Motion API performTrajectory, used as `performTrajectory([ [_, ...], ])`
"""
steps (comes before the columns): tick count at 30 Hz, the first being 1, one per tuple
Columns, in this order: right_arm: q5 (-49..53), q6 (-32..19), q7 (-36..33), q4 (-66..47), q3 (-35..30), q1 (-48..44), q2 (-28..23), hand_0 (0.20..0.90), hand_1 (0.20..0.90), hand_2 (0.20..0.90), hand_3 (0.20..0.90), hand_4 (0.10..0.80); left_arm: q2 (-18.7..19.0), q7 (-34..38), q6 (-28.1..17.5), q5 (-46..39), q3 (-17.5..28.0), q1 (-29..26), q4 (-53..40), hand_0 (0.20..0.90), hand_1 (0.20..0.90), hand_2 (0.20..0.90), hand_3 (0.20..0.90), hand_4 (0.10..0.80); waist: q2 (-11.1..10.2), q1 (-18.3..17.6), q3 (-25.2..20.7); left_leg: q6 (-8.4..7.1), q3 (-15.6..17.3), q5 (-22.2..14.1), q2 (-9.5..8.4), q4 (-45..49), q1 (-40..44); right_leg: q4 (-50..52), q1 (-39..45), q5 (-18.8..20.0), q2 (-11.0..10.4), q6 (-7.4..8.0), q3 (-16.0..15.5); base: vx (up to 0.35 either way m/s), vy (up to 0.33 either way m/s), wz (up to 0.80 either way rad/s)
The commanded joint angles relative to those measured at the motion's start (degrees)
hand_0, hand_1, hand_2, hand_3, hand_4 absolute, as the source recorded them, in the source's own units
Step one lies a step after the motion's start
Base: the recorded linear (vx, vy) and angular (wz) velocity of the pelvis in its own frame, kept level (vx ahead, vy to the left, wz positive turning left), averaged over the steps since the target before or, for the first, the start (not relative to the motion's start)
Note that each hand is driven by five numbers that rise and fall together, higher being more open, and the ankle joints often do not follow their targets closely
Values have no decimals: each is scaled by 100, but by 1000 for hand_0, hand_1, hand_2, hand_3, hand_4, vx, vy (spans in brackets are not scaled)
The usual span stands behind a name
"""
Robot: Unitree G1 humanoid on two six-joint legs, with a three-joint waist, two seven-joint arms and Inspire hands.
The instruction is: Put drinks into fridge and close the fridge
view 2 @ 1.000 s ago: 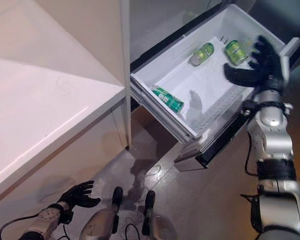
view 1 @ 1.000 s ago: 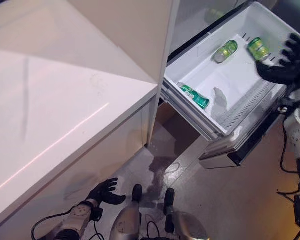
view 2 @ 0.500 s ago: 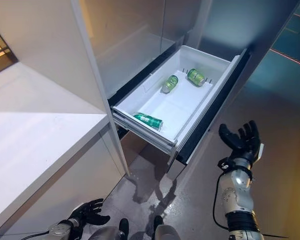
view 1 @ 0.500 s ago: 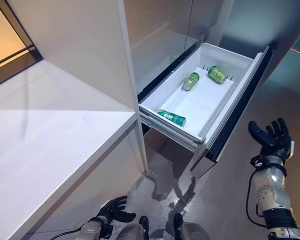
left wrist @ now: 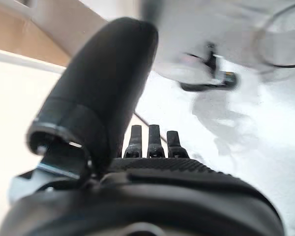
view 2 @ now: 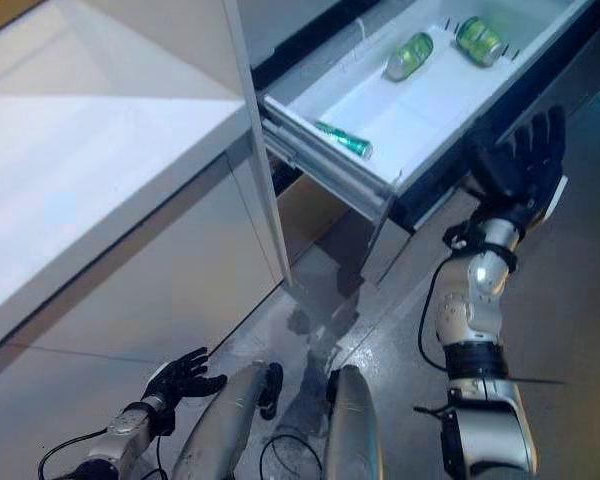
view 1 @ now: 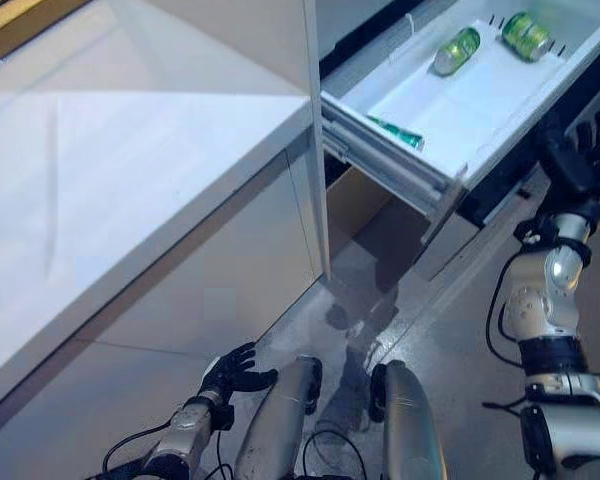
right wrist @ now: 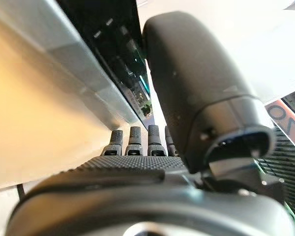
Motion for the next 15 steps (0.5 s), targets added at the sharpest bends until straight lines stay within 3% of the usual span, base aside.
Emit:
performTrajectory([
  [1,193,312,1116,-244,717,-878,-468,900,900,900,900,800,266,78,-75,-113,38,369,-226,900,900,900,900,800,-75,490,-66,647,216,-570,-240,241,182,373,138,-293,244,-597,-395,-28,65,0],
  [6,685,841,1838,203,1173,-1598,-699,900,900,900,900,800,347,-101,-148,-293,76,440,-348,900,900,900,900,800,-37,709,-31,615,155,-417,-283,179,-22,455,-70,-275,196,-597,-502,-16,55,4],
  [15,381,1118,1893,1139,1900,-2833,-932,900,900,900,900,800,517,-453,-261,-352,-53,462,-411,900,900,900,900,800,-41,1147,-30,533,-117,-86,-345,-402,132,87,146,-93,-3,-461,-689,31,13,9],
])
